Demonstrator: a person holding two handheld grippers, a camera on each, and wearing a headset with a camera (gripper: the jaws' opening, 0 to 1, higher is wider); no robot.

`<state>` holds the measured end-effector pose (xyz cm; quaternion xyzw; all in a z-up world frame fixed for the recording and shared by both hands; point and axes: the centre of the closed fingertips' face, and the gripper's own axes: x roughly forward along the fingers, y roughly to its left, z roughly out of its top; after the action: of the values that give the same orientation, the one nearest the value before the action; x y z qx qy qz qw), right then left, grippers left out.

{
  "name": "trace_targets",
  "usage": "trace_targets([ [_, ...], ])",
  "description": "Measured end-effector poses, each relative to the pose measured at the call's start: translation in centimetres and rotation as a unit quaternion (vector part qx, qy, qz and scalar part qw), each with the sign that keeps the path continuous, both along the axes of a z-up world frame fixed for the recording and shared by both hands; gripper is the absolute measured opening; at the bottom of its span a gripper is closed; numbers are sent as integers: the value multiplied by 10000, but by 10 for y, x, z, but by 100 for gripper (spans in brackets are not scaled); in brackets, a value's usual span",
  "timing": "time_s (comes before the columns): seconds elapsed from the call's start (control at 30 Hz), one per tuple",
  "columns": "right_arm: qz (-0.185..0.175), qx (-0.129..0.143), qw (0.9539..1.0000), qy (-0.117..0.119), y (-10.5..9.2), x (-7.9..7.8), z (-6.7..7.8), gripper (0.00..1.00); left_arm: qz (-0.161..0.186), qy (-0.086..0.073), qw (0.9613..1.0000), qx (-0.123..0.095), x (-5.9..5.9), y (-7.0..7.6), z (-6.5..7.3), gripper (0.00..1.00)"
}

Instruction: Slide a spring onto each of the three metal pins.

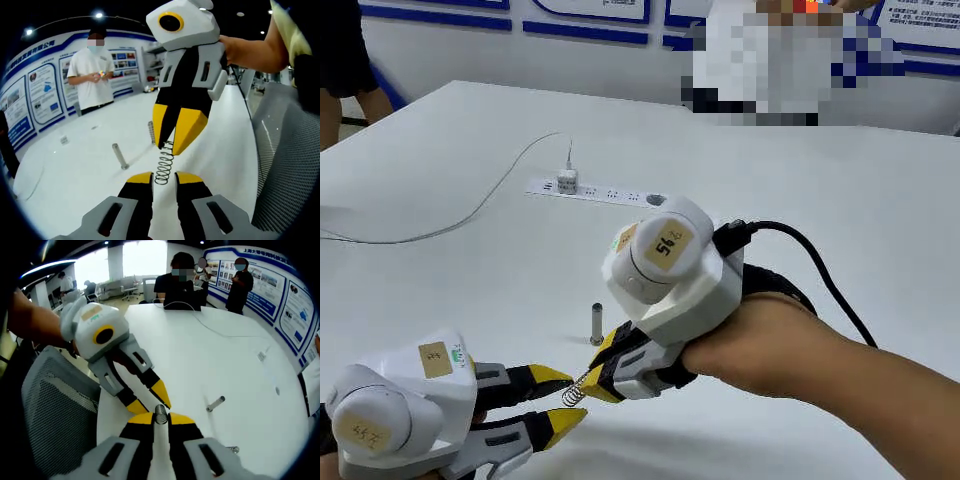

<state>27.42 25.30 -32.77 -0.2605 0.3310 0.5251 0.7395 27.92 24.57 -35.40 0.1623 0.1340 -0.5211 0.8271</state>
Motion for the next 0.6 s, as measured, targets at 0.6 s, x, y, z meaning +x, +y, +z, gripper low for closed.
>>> trace_targets([
  [0.6,-44,182,9998,-61,5,1,7,12,-60,17,10000,-61,-2,-6,3,11],
])
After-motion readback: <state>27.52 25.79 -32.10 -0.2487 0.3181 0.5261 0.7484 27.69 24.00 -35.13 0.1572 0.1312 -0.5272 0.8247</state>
